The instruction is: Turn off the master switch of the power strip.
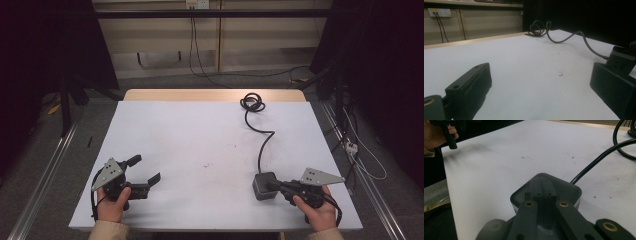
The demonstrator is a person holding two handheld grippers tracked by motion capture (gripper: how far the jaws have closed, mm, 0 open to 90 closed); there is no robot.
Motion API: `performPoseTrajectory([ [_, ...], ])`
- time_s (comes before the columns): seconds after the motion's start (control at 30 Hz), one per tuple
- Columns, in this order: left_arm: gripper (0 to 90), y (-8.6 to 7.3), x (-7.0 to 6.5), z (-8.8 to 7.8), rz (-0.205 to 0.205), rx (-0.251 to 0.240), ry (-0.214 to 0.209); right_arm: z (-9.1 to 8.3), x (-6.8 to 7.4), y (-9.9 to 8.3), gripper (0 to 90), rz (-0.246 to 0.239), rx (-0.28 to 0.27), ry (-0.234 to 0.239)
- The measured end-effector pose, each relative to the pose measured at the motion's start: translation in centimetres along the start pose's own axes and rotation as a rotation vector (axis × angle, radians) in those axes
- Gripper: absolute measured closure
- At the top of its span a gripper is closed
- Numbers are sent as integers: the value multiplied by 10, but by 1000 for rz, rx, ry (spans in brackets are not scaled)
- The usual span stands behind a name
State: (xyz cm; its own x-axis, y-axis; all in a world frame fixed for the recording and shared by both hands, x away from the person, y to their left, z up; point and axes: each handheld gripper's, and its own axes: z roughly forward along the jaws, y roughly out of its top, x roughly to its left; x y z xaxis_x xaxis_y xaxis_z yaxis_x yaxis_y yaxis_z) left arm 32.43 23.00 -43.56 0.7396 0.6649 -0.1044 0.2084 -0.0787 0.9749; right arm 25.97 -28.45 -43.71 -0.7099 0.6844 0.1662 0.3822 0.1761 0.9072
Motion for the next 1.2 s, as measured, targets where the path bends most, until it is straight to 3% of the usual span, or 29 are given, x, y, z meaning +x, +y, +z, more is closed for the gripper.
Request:
performPoseTrajectory([
  [1.2, 37, -2, -2, 2, -1, 9, -2, 0, -1, 0, 900, -11, 8, 9],
])
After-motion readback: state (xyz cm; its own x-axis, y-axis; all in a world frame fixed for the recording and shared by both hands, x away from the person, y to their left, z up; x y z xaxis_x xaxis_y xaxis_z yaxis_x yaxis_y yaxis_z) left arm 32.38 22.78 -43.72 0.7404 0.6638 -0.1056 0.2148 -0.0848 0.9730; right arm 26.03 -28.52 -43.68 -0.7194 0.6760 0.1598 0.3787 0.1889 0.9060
